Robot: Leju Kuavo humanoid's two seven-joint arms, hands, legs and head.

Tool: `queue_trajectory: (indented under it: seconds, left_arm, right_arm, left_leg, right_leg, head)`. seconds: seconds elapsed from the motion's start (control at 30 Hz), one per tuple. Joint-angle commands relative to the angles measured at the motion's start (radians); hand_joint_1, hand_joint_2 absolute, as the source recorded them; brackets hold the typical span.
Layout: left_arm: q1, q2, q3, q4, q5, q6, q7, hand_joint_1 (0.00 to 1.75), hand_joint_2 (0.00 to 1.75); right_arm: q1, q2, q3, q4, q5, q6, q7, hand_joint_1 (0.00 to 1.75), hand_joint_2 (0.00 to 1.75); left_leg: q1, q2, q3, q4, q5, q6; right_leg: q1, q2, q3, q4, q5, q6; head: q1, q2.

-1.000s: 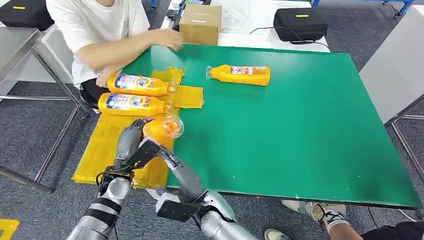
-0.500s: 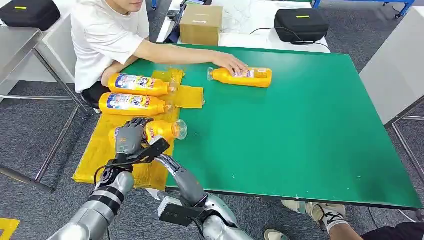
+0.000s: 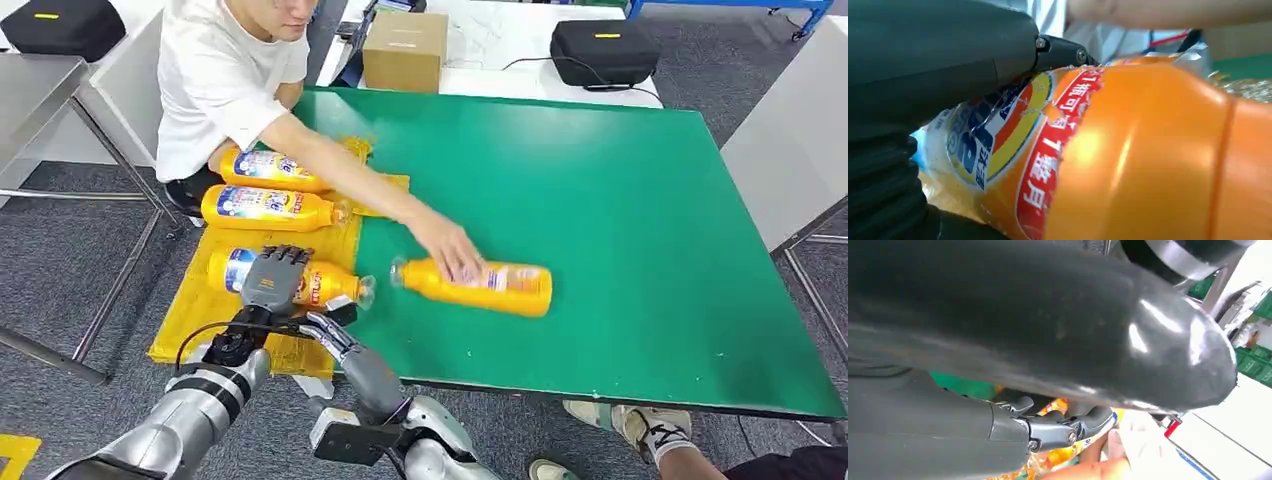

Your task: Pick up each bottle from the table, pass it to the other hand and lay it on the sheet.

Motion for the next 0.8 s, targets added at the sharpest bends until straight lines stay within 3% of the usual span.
queue_trajectory:
  seconds: [0.03,0.3,0.43,0.63,0.67,0.8]
  left_arm:
    - [-0.023,-0.01,-0.049,0.107,-0.002,-0.055,-0.01,0.0,1.75]
    - [-0.03,-0.026,-0.004,0.046,0.195,-0.308,-0.211,0.0,1.75]
    - [-0.089,0.024,-0.052,0.055,0.311,-0.503,-0.269,0.0,1.75]
    - [-0.105,0.052,-0.078,0.076,0.332,-0.517,-0.287,0.0,1.75]
    - [-0.109,0.059,-0.085,0.084,0.348,-0.519,-0.282,0.0,0.0]
    - [-0.075,0.066,-0.037,0.026,0.457,-0.423,-0.33,0.0,0.0]
  right_arm:
    - [0.0,-0.032,0.0,-0.018,0.008,0.006,0.009,0.0,0.0]
    - [0.014,-0.037,-0.028,-0.01,0.015,-0.009,-0.006,0.0,0.0]
    - [-0.004,-0.029,-0.028,0.03,-0.003,-0.012,-0.031,0.0,0.0]
    - [-0.015,-0.023,-0.023,0.049,-0.014,-0.017,-0.045,0.0,0.0]
    - [-0.02,-0.021,-0.022,0.059,-0.019,-0.022,-0.049,0.0,0.0]
    - [-0.026,-0.023,-0.019,0.071,-0.029,-0.03,-0.056,0.0,0.0]
  left_leg:
    - [0.0,0.0,0.003,-0.001,0.0,-0.001]
    - [0.001,-0.001,0.007,-0.002,0.0,-0.001]
    - [0.001,-0.002,0.007,-0.001,0.001,-0.001]
    - [0.001,0.001,0.009,-0.002,0.001,-0.001]
    - [0.001,0.002,0.009,-0.001,0.0,-0.002]
    - [0.001,0.003,0.009,-0.001,0.0,-0.001]
  right_leg:
    - [0.0,0.0,0.003,-0.001,0.0,-0.001]
    - [0.001,-0.001,0.008,-0.002,0.0,-0.002]
    - [0.001,-0.002,0.008,-0.001,0.0,-0.001]
    - [0.001,0.001,0.009,-0.001,0.0,-0.002]
    - [0.001,0.001,0.009,-0.001,0.0,-0.002]
    - [0.002,0.002,0.008,0.0,0.0,-0.002]
  head:
    - [-0.001,0.0]
    - [0.0,0.0]
    - [0.0,0.0]
    - [0.0,0.0]
    - [0.0,0.0]
    - [0.0,0.0]
